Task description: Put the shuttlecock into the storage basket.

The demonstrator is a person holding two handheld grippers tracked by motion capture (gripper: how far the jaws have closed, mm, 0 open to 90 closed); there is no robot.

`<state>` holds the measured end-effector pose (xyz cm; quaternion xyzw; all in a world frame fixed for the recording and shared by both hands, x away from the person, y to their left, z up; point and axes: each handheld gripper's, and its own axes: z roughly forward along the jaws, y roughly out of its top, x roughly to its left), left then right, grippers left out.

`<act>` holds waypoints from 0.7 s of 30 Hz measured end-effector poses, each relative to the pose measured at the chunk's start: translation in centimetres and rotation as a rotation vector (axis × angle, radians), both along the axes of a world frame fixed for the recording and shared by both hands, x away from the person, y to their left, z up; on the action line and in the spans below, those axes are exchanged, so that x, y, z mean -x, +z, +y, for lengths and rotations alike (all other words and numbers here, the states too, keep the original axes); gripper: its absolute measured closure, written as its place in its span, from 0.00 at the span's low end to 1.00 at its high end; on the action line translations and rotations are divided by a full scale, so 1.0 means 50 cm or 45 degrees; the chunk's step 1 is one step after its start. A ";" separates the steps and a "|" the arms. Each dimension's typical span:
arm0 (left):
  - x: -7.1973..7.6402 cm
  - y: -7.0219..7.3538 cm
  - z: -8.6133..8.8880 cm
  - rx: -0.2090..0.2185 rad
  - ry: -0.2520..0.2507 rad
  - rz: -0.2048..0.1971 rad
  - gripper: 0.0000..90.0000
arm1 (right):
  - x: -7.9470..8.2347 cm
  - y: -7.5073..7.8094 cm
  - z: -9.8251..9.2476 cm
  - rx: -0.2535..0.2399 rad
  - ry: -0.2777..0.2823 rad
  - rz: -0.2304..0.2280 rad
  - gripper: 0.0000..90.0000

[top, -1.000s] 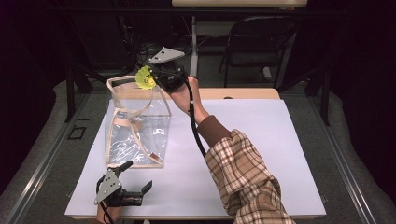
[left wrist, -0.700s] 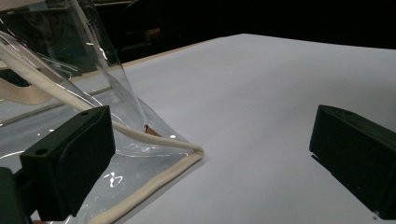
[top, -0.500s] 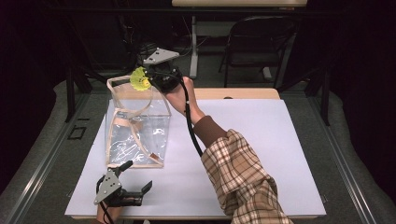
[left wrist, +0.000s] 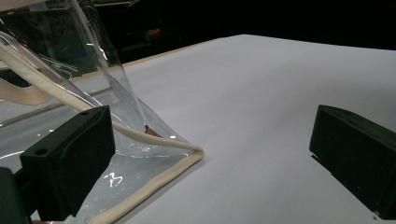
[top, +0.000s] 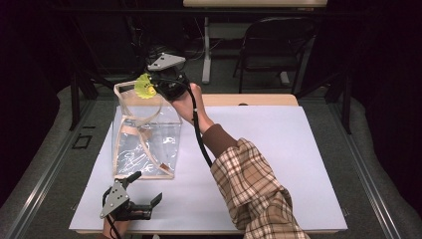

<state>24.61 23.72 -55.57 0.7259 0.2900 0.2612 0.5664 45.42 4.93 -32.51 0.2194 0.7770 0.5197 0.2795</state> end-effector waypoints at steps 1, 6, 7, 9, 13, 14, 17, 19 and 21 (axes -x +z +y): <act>0.000 0.000 0.000 0.000 0.000 0.000 0.00 | -0.001 -0.002 0.003 0.001 0.001 0.004 0.99; 0.000 0.000 0.001 0.001 0.000 -0.001 0.00 | -0.003 -0.009 0.007 0.014 0.006 0.016 0.99; 0.000 0.000 0.001 0.001 0.000 -0.001 0.00 | -0.003 -0.009 0.007 0.014 0.006 0.016 0.99; 0.000 0.000 0.001 0.001 0.000 -0.001 0.00 | -0.005 -0.014 0.009 0.014 0.006 0.022 0.99; 0.000 0.000 0.001 0.001 0.000 0.000 0.00 | -0.008 -0.018 0.011 0.018 0.002 0.031 0.99; 0.000 0.000 0.001 0.002 0.000 0.000 0.00 | -0.008 -0.020 0.011 0.018 0.000 0.031 0.99; 0.000 0.000 0.001 0.002 0.001 -0.001 0.00 | -0.011 -0.024 0.013 0.019 0.000 0.039 0.99; 0.001 0.001 0.001 -0.001 -0.001 -0.002 0.00 | -0.012 -0.027 0.014 0.020 0.001 0.043 0.99; 0.001 0.001 0.001 0.000 0.000 -0.001 0.00 | -0.012 -0.028 0.015 0.022 0.001 0.044 0.99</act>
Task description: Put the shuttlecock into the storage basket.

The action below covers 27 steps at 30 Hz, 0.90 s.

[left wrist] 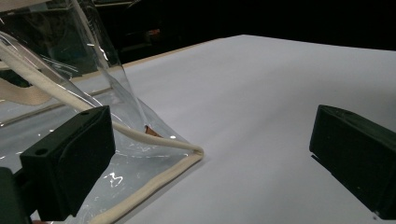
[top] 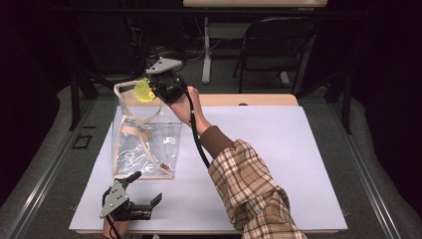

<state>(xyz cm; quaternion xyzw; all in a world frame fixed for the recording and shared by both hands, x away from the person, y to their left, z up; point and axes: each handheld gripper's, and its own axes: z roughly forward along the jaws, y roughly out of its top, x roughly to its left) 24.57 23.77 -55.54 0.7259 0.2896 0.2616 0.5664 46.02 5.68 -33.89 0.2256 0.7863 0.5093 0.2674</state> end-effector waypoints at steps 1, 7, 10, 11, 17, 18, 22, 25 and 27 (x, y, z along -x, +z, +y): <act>0.000 0.000 0.000 0.000 -0.001 0.000 0.00 | 0.000 -0.002 0.001 0.004 0.000 0.004 0.99; 0.000 0.000 0.000 0.000 0.000 0.000 0.00 | -0.005 -0.013 0.007 0.012 0.002 0.023 0.99; 0.000 0.000 0.000 -0.001 -0.002 0.001 0.00 | -0.007 -0.015 0.009 0.015 0.003 0.031 0.99; 0.000 0.000 0.000 0.000 -0.002 0.001 0.00 | -0.007 -0.017 0.009 0.016 0.001 0.033 0.99; 0.000 0.000 0.000 0.001 -0.001 0.000 0.00 | -0.012 -0.025 0.014 0.020 0.000 0.051 0.99; 0.000 0.000 0.000 0.000 -0.001 0.001 0.00 | -0.012 -0.026 0.014 0.022 0.001 0.051 0.99; 0.000 0.000 0.001 0.000 -0.002 0.001 0.00 | -0.015 -0.031 0.016 0.022 0.001 0.062 0.98; 0.000 0.000 0.000 0.000 -0.002 0.001 0.00 | -0.016 -0.036 0.017 0.029 0.002 0.068 0.98; 0.001 0.000 0.000 0.000 -0.001 0.001 0.00 | -0.017 -0.039 0.019 0.030 0.002 0.073 0.98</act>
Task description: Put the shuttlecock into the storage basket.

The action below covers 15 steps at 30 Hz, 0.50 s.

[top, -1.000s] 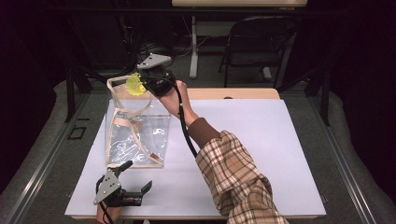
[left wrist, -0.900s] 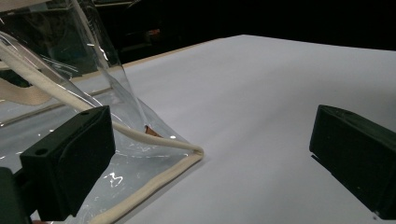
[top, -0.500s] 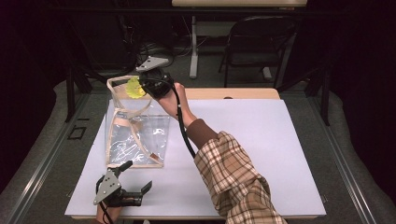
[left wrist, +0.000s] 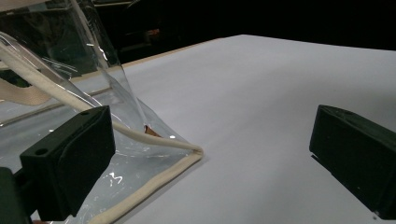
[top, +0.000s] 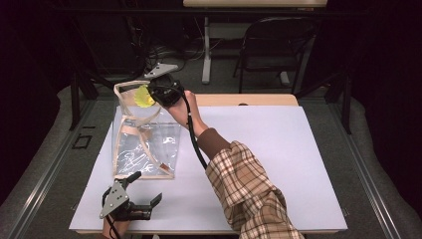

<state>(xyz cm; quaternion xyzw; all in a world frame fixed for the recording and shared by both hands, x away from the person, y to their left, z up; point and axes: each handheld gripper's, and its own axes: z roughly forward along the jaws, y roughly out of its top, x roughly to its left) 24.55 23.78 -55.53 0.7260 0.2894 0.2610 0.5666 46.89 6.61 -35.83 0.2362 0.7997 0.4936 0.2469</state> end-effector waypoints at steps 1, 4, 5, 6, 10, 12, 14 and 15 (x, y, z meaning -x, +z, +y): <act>0.000 0.000 0.000 0.000 0.000 0.001 0.00 | -0.001 -0.002 0.001 0.003 0.000 0.006 0.98; 0.000 0.000 0.000 0.000 -0.001 0.000 0.00 | -0.003 -0.005 0.002 0.006 -0.002 0.009 0.98; 0.000 0.000 0.000 0.000 0.000 0.000 0.00 | -0.003 -0.007 0.003 0.008 -0.001 0.010 0.98; 0.000 0.000 0.000 0.000 0.000 0.000 0.00 | -0.003 -0.008 0.004 0.013 -0.002 0.011 0.98; 0.000 0.000 0.000 0.000 0.000 -0.001 0.00 | -0.004 -0.012 0.007 0.018 -0.001 0.015 0.98; 0.000 0.000 0.000 0.001 -0.001 0.000 0.00 | -0.005 -0.014 0.009 0.023 -0.001 0.017 0.98; 0.000 0.000 0.000 -0.001 -0.002 0.000 0.00 | -0.005 -0.017 0.011 0.027 -0.001 0.023 0.98; 0.000 0.000 0.000 0.000 -0.002 0.001 0.00 | -0.006 -0.019 0.012 0.028 -0.003 0.024 0.98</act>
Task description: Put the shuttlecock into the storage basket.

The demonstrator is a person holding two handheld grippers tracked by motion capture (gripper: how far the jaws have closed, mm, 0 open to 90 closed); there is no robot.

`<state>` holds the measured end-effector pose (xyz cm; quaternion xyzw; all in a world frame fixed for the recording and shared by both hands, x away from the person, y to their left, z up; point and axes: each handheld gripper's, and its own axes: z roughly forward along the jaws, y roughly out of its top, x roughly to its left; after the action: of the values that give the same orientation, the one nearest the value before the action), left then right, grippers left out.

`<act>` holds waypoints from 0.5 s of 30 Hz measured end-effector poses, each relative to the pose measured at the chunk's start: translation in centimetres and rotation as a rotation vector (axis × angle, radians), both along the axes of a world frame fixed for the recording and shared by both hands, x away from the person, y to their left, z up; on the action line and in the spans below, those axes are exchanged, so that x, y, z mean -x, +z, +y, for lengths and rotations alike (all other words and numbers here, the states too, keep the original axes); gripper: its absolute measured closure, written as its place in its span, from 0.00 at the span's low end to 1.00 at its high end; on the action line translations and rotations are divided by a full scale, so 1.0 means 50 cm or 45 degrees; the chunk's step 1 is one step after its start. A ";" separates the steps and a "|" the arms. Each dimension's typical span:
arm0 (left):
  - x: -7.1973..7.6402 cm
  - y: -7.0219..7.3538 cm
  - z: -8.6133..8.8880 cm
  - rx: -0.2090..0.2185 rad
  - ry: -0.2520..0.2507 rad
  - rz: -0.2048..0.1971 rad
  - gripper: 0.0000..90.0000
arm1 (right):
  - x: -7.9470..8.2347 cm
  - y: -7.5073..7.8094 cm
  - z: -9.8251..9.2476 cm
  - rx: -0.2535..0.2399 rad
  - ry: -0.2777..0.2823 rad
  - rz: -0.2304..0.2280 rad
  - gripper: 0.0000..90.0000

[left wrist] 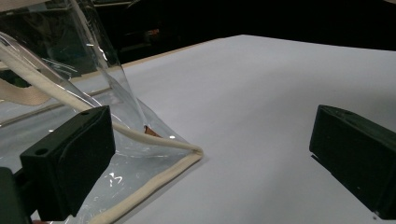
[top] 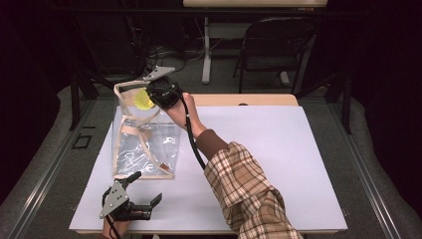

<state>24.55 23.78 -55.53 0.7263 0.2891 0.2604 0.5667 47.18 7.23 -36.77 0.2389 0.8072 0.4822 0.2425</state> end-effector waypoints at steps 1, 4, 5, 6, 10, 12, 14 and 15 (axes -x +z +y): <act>0.000 0.000 0.000 0.001 0.000 0.000 0.00 | 0.000 -0.002 0.001 0.001 -0.002 0.001 0.98; 0.000 0.000 0.000 0.001 0.000 0.000 0.00 | -0.002 -0.007 0.005 0.009 -0.001 0.007 0.98; 0.000 0.000 0.000 0.000 0.000 0.000 0.00 | -0.003 -0.009 0.006 0.013 -0.001 0.010 0.98; 0.000 0.000 0.000 0.000 -0.001 0.000 0.00 | -0.003 -0.010 0.007 0.017 0.000 0.011 0.98; 0.000 0.000 0.000 0.001 0.000 0.000 0.00 | -0.007 -0.016 0.010 0.033 -0.004 0.025 0.98; 0.000 0.000 0.000 0.000 -0.001 -0.001 0.00 | -0.007 -0.017 0.010 0.032 -0.005 0.026 0.98; 0.000 0.000 0.000 0.001 -0.001 0.000 0.00 | -0.008 -0.019 0.011 0.038 -0.006 0.028 0.98; 0.000 0.000 0.000 0.001 0.000 -0.002 0.00 | -0.009 -0.020 0.012 0.042 -0.005 0.029 0.98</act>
<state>24.56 23.77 -55.54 0.7259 0.2888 0.2608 0.5671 47.62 7.82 -37.78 0.2417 0.8173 0.4656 0.2381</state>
